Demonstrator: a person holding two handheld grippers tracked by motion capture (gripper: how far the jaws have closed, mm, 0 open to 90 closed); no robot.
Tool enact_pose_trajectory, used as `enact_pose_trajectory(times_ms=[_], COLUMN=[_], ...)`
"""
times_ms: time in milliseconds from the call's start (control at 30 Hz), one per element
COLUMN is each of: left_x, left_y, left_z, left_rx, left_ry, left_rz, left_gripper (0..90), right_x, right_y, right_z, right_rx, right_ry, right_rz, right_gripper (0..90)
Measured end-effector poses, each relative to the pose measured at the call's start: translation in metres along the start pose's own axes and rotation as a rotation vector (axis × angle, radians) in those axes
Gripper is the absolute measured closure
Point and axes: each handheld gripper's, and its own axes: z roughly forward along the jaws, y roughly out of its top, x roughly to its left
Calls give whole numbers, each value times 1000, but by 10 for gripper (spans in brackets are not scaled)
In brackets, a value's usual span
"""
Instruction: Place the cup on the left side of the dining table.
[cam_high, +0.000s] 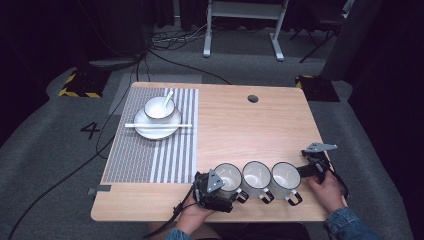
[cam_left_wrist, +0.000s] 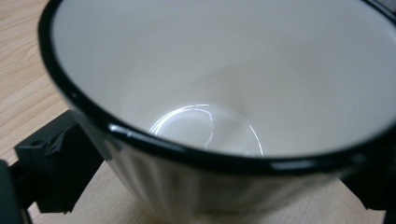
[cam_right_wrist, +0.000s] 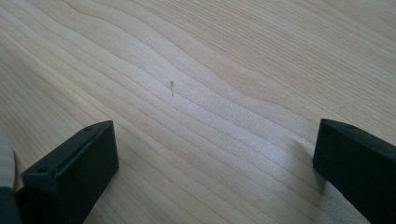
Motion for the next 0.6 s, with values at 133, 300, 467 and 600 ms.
enact_pose_trajectory(times_ms=[133,300,467,600], left_x=[-4,-8,-7,-8], left_y=[0,-1,-1,-1], left_z=[8,11,10,10], left_rx=[5,-1,-19,-29], left_ry=[30,65,68,70], left_rz=[-49,-43,-39,-34], left_gripper=[14,18,21,26], right_x=[0,0,0,0], right_y=[0,0,0,0], right_z=[0,0,0,0], right_rx=[0,-1,0,0], right_ry=[0,0,0,-1], right_rz=[0,2,0,0], right_gripper=[3,2,3,3])
